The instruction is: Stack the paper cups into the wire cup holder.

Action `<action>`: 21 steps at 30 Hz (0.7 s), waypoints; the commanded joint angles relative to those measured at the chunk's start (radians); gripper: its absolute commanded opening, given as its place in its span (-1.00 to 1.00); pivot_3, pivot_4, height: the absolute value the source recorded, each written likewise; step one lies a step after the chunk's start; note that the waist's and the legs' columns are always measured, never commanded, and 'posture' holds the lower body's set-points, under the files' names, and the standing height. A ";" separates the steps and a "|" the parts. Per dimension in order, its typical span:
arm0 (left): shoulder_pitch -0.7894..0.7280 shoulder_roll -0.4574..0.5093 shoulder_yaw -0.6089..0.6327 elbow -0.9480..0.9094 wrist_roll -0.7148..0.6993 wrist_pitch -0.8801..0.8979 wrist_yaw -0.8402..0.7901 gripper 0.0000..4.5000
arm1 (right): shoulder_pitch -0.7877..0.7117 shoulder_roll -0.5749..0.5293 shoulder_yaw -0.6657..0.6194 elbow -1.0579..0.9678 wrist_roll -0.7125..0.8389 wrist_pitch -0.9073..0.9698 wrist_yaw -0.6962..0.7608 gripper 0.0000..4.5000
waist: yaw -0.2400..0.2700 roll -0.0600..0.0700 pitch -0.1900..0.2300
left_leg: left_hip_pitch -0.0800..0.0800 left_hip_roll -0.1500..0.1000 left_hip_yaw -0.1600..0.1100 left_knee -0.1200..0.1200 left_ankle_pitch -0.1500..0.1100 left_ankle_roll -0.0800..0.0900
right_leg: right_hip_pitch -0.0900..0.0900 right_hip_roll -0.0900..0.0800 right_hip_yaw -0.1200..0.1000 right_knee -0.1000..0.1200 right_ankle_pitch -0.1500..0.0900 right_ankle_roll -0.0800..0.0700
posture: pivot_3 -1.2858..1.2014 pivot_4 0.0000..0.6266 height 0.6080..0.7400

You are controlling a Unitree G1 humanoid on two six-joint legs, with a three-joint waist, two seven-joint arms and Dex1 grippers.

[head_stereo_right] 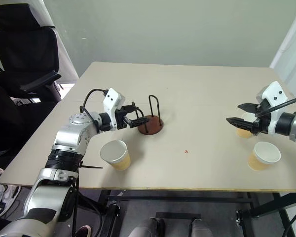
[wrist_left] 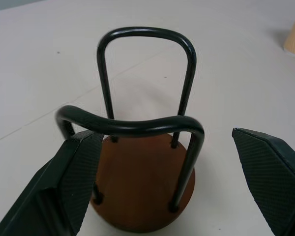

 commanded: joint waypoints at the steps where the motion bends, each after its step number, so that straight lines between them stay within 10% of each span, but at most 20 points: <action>1: -0.034 -0.010 -0.001 -0.005 0.007 -0.024 -0.023 0.99 | -0.006 -0.021 -0.038 -0.029 0.008 -0.007 -0.009 0.45 | 0.001 0.000 0.000 | 0.000 0.000 0.000 0.000 0.000 0.000 | 0.000 0.000 0.000 0.000 0.000 0.000 | 0.03 -0.52 1.00; 11: -0.064 -0.053 -0.003 0.061 0.032 -0.067 -0.021 0.99 | -0.005 -0.021 -0.043 -0.032 0.010 -0.006 -0.014 0.45 | 0.002 0.000 0.000 | 0.000 0.000 0.000 0.001 0.000 0.000 | 0.000 0.000 0.000 0.000 -0.001 0.005 | 0.03 -0.52 1.00; 21: -0.102 -0.073 -0.019 0.151 0.055 -0.127 -0.075 -0.57 | 0.010 -0.023 -0.062 -0.047 0.020 0.004 -0.024 0.45 | 0.003 0.000 0.000 | -0.001 0.000 0.000 0.002 0.000 0.000 | 0.000 0.000 0.000 0.000 -0.001 0.006 | 0.03 -0.52 1.00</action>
